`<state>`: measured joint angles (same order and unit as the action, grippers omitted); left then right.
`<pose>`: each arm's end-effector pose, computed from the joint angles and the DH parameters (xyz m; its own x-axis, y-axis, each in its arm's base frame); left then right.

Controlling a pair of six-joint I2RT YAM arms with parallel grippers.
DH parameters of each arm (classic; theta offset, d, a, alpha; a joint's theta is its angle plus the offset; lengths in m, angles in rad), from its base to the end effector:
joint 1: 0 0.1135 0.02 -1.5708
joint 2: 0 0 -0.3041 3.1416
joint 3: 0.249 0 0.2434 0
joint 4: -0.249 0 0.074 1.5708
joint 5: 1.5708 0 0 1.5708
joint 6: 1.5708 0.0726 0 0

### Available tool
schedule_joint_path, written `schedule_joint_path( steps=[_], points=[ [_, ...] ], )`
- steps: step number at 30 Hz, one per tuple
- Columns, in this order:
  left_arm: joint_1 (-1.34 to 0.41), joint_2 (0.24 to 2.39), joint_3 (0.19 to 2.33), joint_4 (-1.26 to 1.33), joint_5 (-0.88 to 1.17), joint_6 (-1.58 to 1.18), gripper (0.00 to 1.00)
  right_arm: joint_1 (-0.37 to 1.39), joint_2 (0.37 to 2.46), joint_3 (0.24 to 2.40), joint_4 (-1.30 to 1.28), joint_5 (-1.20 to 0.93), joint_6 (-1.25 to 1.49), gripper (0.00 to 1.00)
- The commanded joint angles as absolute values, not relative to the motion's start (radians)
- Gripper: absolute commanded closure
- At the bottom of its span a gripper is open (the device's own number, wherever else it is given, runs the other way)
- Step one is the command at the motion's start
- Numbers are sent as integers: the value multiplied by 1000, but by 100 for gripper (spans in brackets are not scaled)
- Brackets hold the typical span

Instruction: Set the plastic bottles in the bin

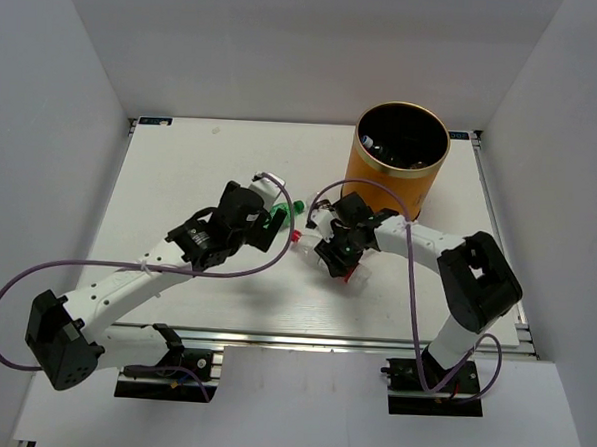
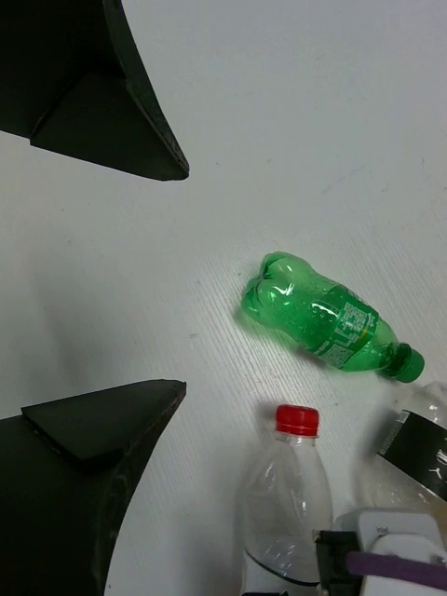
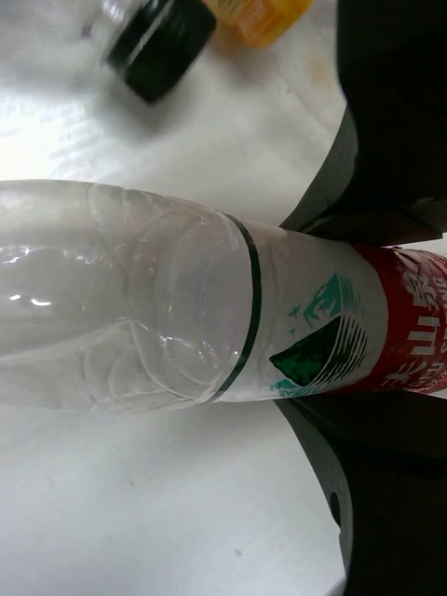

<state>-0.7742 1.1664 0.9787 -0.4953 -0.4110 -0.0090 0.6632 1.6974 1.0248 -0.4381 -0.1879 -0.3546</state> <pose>0.2007 -0.1557 0.3193 -0.4550 0.4334 -0.7779 0.4153 0.8760 0.2452 0.2634 0.2230 0.1849 -0.4295 -0.7684 -0.4745 -0.8736 0.4866 0.0028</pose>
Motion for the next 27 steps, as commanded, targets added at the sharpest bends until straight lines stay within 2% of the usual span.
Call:
schedule_joint_path(
  steps=[1,3,8,11,15,22,27],
  points=[
    [-772,1163,968,-480,-410,15,3,672,1631,1058,-520,-310,-438,68],
    [-762,1178,968,-480,-397,25,3,672,1570,1100,-586,-416,-466,77],
    [-762,1236,982,-471,-357,74,1,661,1396,1187,-606,-437,-473,75],
    [-753,1282,1002,-471,-357,83,1,661,1333,1257,-603,-355,-436,74],
    [-753,1293,1002,-471,-347,83,1,637,1283,1367,-551,-124,-399,72],
    [-735,1302,1002,-413,-307,117,1,563,1339,1575,-443,59,-387,69],
    [-726,1370,1011,-387,-307,147,1,493,1476,1738,-376,83,-376,69]
  ],
)
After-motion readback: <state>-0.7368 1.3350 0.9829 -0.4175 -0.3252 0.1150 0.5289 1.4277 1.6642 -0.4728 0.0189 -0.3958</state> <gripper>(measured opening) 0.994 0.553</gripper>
